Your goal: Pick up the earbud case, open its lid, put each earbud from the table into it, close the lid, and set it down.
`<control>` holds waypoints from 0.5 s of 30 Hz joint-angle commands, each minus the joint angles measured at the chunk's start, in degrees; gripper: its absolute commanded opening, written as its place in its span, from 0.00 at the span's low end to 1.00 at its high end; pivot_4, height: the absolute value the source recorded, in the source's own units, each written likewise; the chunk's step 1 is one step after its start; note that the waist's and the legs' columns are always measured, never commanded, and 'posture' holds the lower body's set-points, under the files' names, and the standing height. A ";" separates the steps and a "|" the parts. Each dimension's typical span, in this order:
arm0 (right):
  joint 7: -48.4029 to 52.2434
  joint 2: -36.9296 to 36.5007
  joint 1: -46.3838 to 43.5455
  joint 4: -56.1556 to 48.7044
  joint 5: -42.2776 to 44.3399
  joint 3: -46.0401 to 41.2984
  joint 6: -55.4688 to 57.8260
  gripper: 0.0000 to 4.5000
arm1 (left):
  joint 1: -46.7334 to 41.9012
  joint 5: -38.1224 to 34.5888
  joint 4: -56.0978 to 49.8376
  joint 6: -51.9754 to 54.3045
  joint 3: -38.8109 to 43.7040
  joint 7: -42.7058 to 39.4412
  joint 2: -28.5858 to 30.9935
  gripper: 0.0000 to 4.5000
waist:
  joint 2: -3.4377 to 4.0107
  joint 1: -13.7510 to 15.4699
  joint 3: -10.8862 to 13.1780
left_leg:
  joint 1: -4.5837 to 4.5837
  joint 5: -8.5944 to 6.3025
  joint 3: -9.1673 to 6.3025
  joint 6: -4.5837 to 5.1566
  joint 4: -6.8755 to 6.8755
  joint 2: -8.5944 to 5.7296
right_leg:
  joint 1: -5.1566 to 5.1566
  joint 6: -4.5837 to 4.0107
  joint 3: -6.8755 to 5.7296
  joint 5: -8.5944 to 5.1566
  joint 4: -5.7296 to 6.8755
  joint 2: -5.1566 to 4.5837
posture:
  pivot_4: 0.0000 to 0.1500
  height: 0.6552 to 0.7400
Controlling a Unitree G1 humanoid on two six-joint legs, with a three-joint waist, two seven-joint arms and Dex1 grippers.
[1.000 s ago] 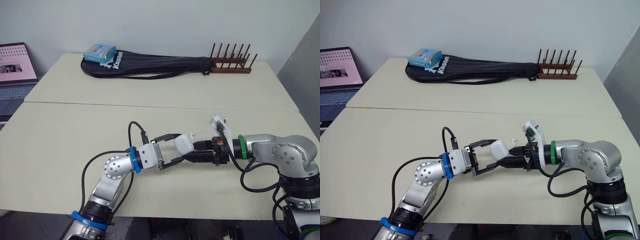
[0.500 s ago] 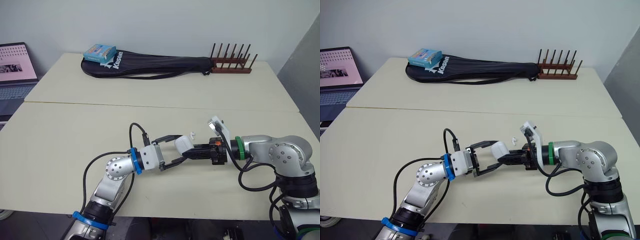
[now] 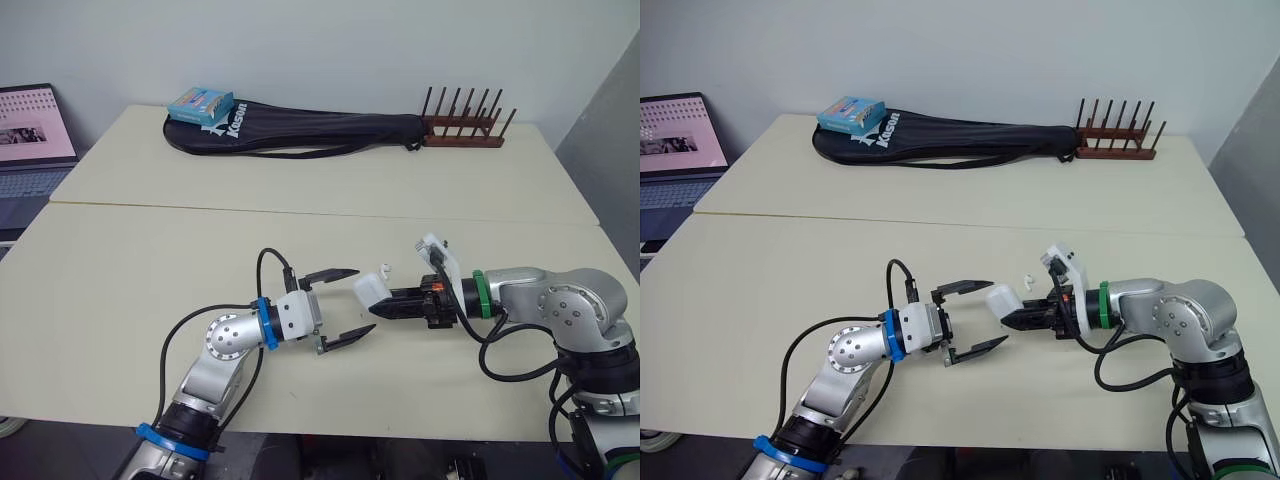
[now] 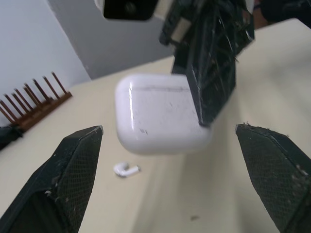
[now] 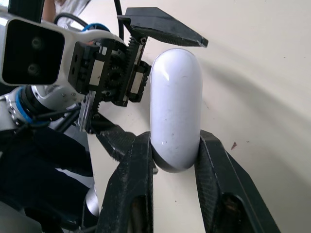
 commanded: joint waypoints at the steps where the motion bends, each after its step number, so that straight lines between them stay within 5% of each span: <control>1: 2.98 -2.83 -1.51 -2.13 -2.96 2.39 -4.64 0.17 | -0.88 -4.49 -3.59 9.55 0.53 -3.15 2.76 1.00 | 0.01 0.00 0.01 | 0.00 0.00 0.00 0.00 0.00 0.00 | 0.01 0.00 0.00 0.00 0.00 0.00 | 1.00 0.38; 8: 13.51 -15.85 -3.68 -6.70 -21.48 16.09 -24.13 0.17 | -6.78 -10.68 -10.81 39.28 -0.73 -5.68 10.18 1.00 | 0.17 0.02 0.14 | -0.10 0.00 -0.12 0.00 0.01 -0.03 | -0.03 0.00 -0.12 -0.02 -0.05 -0.02 | 1.00 0.38; 15: 17.66 -16.98 -4.99 -6.17 -28.86 19.30 -30.53 0.17 | -15.47 -10.04 -13.38 50.35 -4.20 -5.96 9.12 1.00 | 0.17 0.10 0.14 | -0.12 0.01 -0.11 -0.02 0.00 -0.02 | -0.03 -0.01 -0.11 -0.02 -0.09 -0.02 | 1.00 0.38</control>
